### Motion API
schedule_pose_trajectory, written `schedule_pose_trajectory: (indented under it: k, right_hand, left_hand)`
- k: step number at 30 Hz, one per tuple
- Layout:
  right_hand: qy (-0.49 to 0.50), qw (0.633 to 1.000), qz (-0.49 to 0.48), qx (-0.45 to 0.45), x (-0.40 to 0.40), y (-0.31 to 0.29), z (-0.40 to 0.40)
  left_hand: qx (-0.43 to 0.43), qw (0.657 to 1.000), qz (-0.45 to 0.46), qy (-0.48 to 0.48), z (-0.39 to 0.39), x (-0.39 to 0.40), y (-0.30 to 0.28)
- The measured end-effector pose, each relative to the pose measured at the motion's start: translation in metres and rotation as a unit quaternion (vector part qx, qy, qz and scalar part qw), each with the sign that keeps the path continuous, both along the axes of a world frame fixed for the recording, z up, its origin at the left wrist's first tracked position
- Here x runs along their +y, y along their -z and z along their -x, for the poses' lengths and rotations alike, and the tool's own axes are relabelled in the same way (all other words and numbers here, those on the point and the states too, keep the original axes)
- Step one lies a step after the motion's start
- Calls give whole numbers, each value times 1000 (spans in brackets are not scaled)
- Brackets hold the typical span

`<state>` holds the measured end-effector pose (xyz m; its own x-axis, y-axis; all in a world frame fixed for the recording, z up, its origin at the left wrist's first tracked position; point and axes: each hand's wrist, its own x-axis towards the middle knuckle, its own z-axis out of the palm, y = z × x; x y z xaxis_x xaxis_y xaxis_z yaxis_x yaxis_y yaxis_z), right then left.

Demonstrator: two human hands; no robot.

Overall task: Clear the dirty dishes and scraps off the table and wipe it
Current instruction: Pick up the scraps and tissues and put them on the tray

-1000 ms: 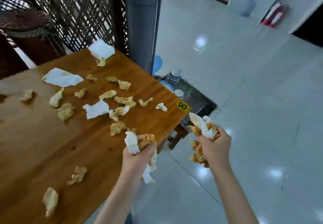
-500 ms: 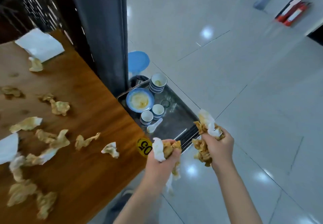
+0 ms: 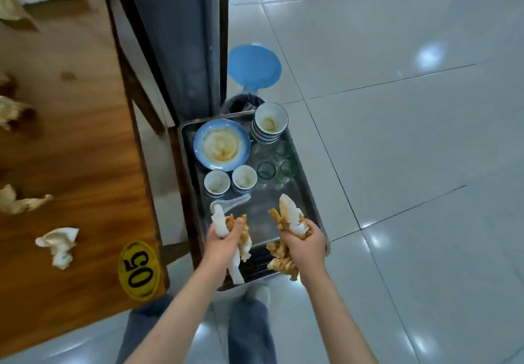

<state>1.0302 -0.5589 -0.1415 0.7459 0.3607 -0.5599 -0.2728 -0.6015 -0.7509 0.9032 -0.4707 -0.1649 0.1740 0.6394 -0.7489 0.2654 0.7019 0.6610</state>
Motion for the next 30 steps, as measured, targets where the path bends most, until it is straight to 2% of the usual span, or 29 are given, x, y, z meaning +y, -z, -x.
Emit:
schedule_pose_trajectory:
  k: [6, 13, 20, 30]
  right_hand:
    - [-65, 995, 17, 80, 17, 63, -16]
    - [-110, 985, 18, 131, 25, 98, -18]
    - [-118, 975, 41, 185, 21, 105, -21]
    - [-161, 975, 44, 145, 9, 76, -25]
  left_hand:
    - [88, 995, 0, -52, 1, 10, 61]
    - [93, 988, 36, -121, 9, 12, 92]
    - [24, 992, 59, -113, 17, 3, 93]
    - [45, 996, 6, -76, 18, -8, 57]
